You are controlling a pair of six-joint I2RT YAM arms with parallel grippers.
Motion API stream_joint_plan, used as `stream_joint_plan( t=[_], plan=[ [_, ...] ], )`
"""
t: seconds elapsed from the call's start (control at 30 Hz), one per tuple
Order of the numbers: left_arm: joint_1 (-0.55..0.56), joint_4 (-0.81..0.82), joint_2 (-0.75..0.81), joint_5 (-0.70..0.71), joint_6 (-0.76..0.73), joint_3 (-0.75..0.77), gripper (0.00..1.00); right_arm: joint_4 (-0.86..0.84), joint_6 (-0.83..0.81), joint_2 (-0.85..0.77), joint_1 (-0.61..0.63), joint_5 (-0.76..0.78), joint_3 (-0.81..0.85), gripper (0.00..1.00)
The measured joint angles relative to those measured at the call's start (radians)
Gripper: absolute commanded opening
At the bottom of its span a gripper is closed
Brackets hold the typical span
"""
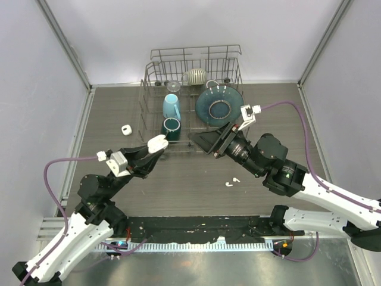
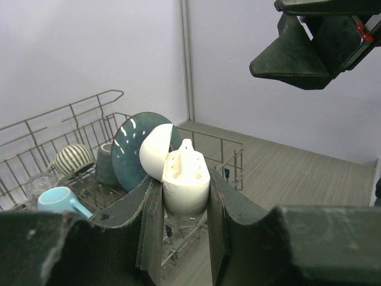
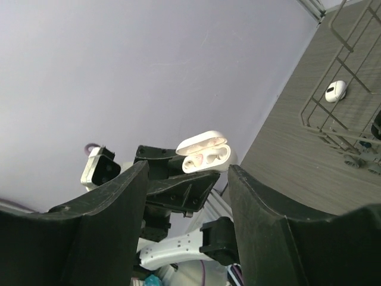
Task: Insert the wireless bluetooth earbuds into the charging case
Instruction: Close the charging case.
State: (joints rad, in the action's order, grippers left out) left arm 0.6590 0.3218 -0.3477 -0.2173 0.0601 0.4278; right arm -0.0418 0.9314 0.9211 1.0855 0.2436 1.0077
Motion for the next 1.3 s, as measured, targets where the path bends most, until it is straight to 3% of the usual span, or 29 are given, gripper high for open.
stream_joint_plan(
  t=[0.2,0.5,0.73,0.9,1.3],
  plan=[
    [0.0,0.026,-0.056,-0.057,0.039,0.004,0.0,0.015,-0.129,0.077,0.0,-0.177,0.087,0.55],
    [0.0,0.056,-0.113,-0.135,0.087,0.027,0.0,0.105,-0.305,0.192,0.0,-0.431,0.192,0.37],
    [0.0,0.069,-0.118,-0.178,0.098,0.029,0.0,0.218,-0.486,0.162,0.0,-0.397,0.204,0.18],
    [0.0,0.077,-0.152,-0.206,0.102,0.043,0.0,0.261,-0.56,0.164,0.0,-0.391,0.236,0.15],
    [0.0,0.092,-0.193,-0.261,0.117,0.047,0.0,0.26,-0.567,0.261,0.0,-0.372,0.247,0.13]
  ],
)
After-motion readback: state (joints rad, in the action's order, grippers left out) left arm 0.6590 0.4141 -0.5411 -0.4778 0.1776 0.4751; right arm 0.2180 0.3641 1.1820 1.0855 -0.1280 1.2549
